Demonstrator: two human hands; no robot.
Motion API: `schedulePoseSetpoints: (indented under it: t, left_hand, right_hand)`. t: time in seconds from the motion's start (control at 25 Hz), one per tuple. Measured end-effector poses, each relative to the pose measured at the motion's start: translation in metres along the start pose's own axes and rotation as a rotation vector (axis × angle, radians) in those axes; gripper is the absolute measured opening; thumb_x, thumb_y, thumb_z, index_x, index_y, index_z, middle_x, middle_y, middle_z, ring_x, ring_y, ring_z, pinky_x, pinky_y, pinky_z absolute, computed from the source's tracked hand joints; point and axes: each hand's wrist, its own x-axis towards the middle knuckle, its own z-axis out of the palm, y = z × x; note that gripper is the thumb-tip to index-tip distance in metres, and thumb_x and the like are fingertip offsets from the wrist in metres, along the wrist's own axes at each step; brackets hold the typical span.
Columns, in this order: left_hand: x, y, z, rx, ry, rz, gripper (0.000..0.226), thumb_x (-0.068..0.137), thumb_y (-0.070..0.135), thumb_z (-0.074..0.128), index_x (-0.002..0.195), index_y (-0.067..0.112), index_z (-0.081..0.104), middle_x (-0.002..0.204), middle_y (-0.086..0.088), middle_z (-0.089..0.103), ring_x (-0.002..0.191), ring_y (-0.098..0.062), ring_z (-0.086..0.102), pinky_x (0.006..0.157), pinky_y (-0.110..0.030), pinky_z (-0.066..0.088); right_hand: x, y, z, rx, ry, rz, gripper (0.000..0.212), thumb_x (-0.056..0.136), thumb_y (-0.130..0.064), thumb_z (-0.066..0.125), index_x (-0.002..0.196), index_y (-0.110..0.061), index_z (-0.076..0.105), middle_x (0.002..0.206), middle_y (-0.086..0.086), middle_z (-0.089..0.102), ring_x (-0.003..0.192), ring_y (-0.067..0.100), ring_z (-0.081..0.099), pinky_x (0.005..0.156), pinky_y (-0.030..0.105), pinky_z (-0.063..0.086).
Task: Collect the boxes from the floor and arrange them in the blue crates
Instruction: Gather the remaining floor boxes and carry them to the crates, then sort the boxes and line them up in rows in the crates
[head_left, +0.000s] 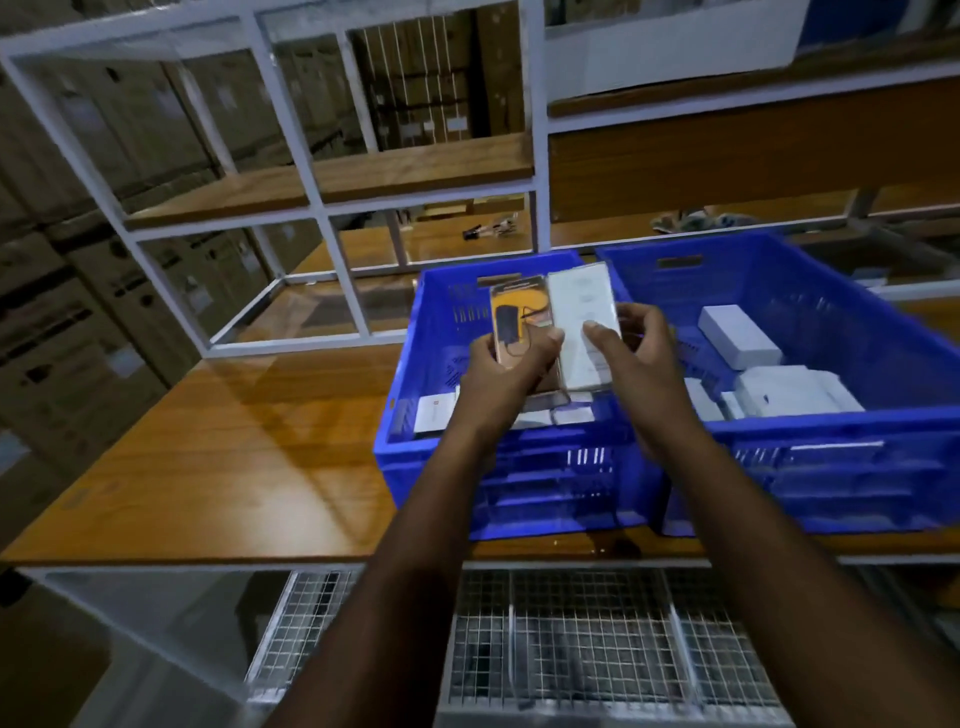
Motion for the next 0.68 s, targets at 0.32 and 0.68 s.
schedulePoseSetpoints:
  t: [0.32, 0.68]
  left_hand:
    - [0.043, -0.01, 0.0, -0.099, 0.15, -0.199, 0.11, 0.061, 0.058, 0.086, 0.147, 0.025, 0.027, 0.139, -0.01, 0.055, 0.112, -0.023, 0.065, 0.093, -0.044, 0.056]
    - [0.06, -0.013, -0.02, -0.2, 0.019, -0.301, 0.07, 0.089, 0.045, 0.071, 0.141, 0.005, 0.047, 0.115, -0.011, 0.071, 0.064, -0.01, 0.071, 0.042, -0.022, 0.049]
  right_hand:
    - [0.014, 0.015, 0.006, -0.606, -0.129, 0.163, 0.051, 0.099, -0.041, 0.05, 0.138, -0.014, 0.033, 0.141, 0.015, 0.031, 0.114, 0.039, 0.052, 0.087, 0.04, 0.043]
    - [0.017, 0.013, 0.021, -1.318, -0.327, 0.193, 0.028, 0.099, -0.03, 0.044, 0.117, -0.01, 0.053, 0.119, 0.013, 0.063, 0.105, 0.034, 0.06, 0.072, 0.034, 0.038]
